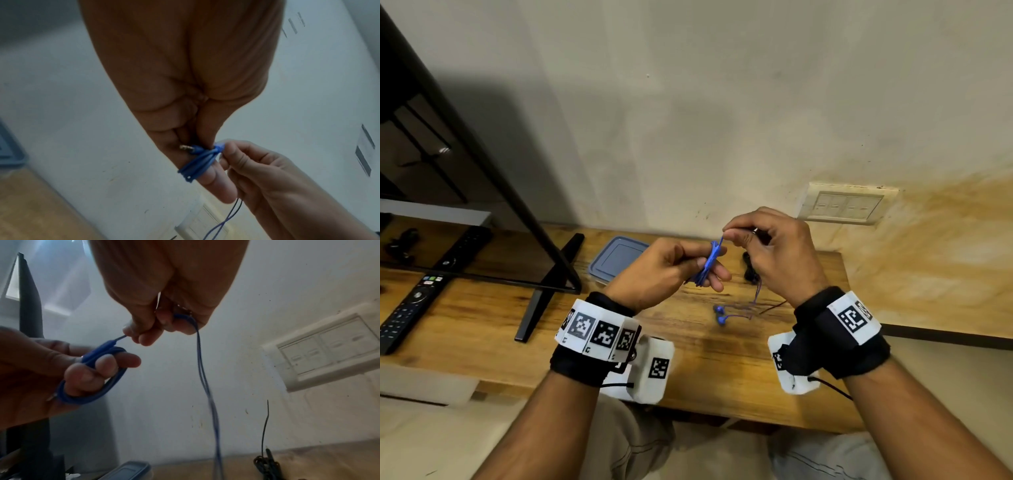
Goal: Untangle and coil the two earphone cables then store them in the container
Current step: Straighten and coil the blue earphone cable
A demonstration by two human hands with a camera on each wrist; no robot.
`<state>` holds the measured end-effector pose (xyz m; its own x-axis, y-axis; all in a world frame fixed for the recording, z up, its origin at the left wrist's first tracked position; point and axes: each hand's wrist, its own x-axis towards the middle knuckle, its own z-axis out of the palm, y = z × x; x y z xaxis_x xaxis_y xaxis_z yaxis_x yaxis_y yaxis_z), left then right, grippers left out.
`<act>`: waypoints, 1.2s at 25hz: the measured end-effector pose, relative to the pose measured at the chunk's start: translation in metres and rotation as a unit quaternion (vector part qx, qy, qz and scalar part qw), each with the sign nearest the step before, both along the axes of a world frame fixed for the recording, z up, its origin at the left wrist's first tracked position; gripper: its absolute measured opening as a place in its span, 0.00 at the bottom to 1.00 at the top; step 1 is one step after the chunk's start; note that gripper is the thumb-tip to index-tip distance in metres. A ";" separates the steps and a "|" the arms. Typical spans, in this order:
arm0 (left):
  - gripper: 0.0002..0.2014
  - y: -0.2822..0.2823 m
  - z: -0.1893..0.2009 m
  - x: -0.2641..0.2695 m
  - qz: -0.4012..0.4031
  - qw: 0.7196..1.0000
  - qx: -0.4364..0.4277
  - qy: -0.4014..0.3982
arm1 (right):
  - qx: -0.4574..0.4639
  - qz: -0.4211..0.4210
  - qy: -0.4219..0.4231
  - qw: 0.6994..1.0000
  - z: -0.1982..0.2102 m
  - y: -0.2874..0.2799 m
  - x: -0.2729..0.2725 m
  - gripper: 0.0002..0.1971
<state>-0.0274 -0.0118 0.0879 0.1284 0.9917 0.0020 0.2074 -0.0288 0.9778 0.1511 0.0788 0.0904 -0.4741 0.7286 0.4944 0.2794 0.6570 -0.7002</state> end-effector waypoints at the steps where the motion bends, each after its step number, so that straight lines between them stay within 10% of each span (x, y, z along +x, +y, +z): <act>1: 0.16 0.000 0.001 0.000 -0.005 1.000 0.001 0.002 | -0.019 -0.003 0.013 1.000 -0.002 0.001 -0.002 0.03; 7: 0.16 -0.003 0.004 0.001 -0.030 0.998 -0.027 -0.056 | -0.152 -0.021 0.050 0.987 -0.009 0.010 -0.009 0.03; 15: 0.18 0.002 -0.002 -0.008 0.096 0.989 0.049 -0.098 | -0.273 0.126 -0.175 0.937 -0.016 -0.033 -0.025 0.10; 19: 0.22 0.002 -0.007 -0.013 0.119 0.991 0.046 -0.027 | -0.211 0.192 -0.203 0.937 -0.006 -0.049 -0.018 0.10; 23: 0.19 -0.002 -0.006 -0.014 0.039 0.991 0.037 0.124 | -0.057 0.076 -0.054 0.994 0.007 -0.024 0.000 0.05; 30: 0.17 -0.002 0.003 0.000 -0.079 0.987 0.022 0.140 | 0.052 0.025 0.015 0.998 0.004 0.004 0.013 0.04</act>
